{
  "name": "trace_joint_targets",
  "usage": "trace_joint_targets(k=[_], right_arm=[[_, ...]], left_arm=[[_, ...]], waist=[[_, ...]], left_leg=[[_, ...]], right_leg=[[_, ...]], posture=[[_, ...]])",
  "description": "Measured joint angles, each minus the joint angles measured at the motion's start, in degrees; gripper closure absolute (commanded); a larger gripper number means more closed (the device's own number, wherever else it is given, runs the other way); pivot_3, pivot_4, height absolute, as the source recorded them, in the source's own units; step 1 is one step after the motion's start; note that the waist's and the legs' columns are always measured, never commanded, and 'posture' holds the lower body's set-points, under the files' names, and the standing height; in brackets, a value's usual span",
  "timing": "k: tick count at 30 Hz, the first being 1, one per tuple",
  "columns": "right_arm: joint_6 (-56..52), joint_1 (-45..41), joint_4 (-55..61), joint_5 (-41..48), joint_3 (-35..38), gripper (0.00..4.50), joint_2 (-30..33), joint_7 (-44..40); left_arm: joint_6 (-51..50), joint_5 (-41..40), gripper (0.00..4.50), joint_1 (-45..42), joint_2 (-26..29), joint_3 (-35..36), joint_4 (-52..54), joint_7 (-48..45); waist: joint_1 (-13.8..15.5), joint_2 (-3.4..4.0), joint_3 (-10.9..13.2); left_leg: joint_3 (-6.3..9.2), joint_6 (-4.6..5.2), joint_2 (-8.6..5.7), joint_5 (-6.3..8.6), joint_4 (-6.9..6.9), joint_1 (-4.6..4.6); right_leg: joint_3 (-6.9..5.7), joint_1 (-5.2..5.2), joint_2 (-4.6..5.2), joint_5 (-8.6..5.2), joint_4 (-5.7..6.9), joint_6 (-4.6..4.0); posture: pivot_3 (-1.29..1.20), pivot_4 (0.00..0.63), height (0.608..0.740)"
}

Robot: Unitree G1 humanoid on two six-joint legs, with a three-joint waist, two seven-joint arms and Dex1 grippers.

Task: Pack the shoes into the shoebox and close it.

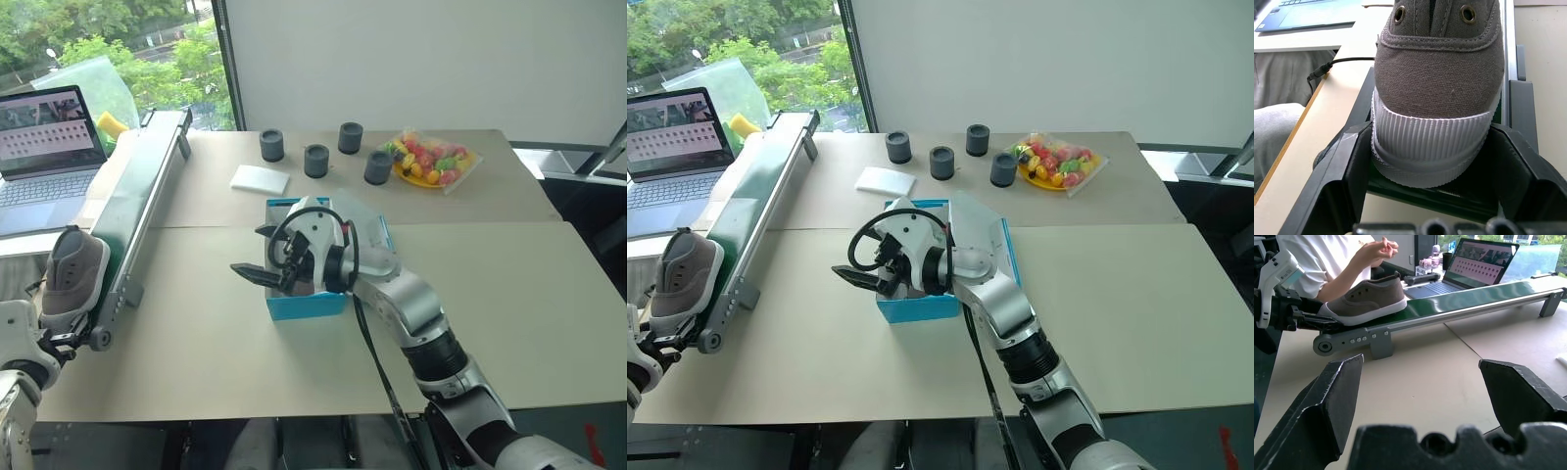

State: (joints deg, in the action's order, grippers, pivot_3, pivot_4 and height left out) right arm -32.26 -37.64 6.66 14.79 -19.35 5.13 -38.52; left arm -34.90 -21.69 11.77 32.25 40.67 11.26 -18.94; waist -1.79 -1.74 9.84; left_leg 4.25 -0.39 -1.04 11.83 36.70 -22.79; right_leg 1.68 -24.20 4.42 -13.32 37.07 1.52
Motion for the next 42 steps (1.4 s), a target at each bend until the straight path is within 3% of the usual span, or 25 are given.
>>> trace_joint_targets(k=[4, 10, 16, 19, 22, 25, 28, 42], right_arm=[[-0.41, -0.09, 0.00, 0.05, 0.16, 0.00, -0.15, -0.01], [-0.65, -0.81, -0.67, 0.09, 1.02, 0.00, -0.96, 0.26], [-1.22, -2.05, -2.27, 0.19, 2.52, 0.00, -2.23, 1.15], [-7.43, -3.55, -5.49, 4.52, 7.44, 0.00, -5.75, 4.01], [-19.18, -8.98, -11.31, 13.41, 17.65, 0.00, -10.20, 9.05], [-32.31, -14.08, -18.91, 22.10, 28.25, 0.00, -10.30, 13.56], [-37.77, -15.78, -24.27, 25.59, 32.66, 0.00, -10.39, 16.50], [-34.90, -20.32, -31.87, 31.72, 39.52, 0.00, -11.06, 26.21]], left_arm=[[-0.20, -0.08, 1.68, -0.02, -0.29, 0.04, 0.79, 0.47], [-1.27, -1.14, 1.68, -4.76, -5.31, -0.39, 7.31, 6.83], [-0.12, 1.48, 1.68, -9.13, -7.13, -5.34, 16.47, 12.72], [-0.09, 3.74, 1.68, -9.68, -7.74, -11.62, 21.44, 13.77], [-0.15, 4.79, 1.68, -10.22, -7.77, -18.63, 24.65, 13.06], [-0.63, 4.86, 1.68, -10.92, -9.45, -25.53, 26.88, 12.52], [-1.37, 5.04, 1.68, -11.71, -10.86, -31.07, 28.35, 12.38], [-2.89, 5.63, 1.68, -13.03, -13.11, -38.77, 28.78, 11.04]], waist=[[0.19, 0.00, 0.00], [0.55, -0.16, -0.05], [0.50, -0.21, -0.08], [0.43, -0.21, -0.08], [0.39, -0.19, -0.08], [0.68, -0.19, -0.07], [0.61, -0.18, -0.07], [-0.69, -0.16, -0.06]], left_leg=[[0.00, 0.00, 0.00, 0.00, 0.00, 0.00], [0.02, -0.01, 0.00, 0.00, 0.00, -0.09], [-0.03, -0.06, -0.02, 0.03, 0.00, -0.09], [-0.04, -0.06, -0.01, 0.04, 0.00, -0.11], [-0.04, -0.06, -0.02, 0.04, 0.00, -0.09], [-0.04, -0.05, -0.04, 0.04, 0.00, -0.13], [-0.13, -0.02, -0.07, 0.05, -0.01, -0.30], [-0.76, 0.03, -0.03, 0.07, 0.04, -0.34]], right_leg=[[0.00, 0.00, 0.00, 0.00, 0.00, 0.00], [-0.01, -0.04, 0.00, 0.01, -0.04, 0.00], [0.03, -0.06, -0.02, 0.01, -0.05, 0.00], [0.06, -0.07, -0.04, 0.01, -0.02, 0.00], [0.11, -0.07, -0.04, 0.02, 0.01, -0.02], [0.08, -0.05, -0.03, 0.02, -0.06, -0.02], [0.08, -0.18, -0.07, 0.01, -0.08, -0.01], [0.11, -0.18, -0.13, 0.01, -0.05, 0.02]], posture=[[0.00, 0.150, 0.731], [0.00, 0.150, 0.731], [0.00, 0.150, 0.731], [0.00, 0.150, 0.731], [0.00, 0.150, 0.731], [0.00, 0.150, 0.731], [0.00, 0.150, 0.731], [0.00, 0.150, 0.731]])
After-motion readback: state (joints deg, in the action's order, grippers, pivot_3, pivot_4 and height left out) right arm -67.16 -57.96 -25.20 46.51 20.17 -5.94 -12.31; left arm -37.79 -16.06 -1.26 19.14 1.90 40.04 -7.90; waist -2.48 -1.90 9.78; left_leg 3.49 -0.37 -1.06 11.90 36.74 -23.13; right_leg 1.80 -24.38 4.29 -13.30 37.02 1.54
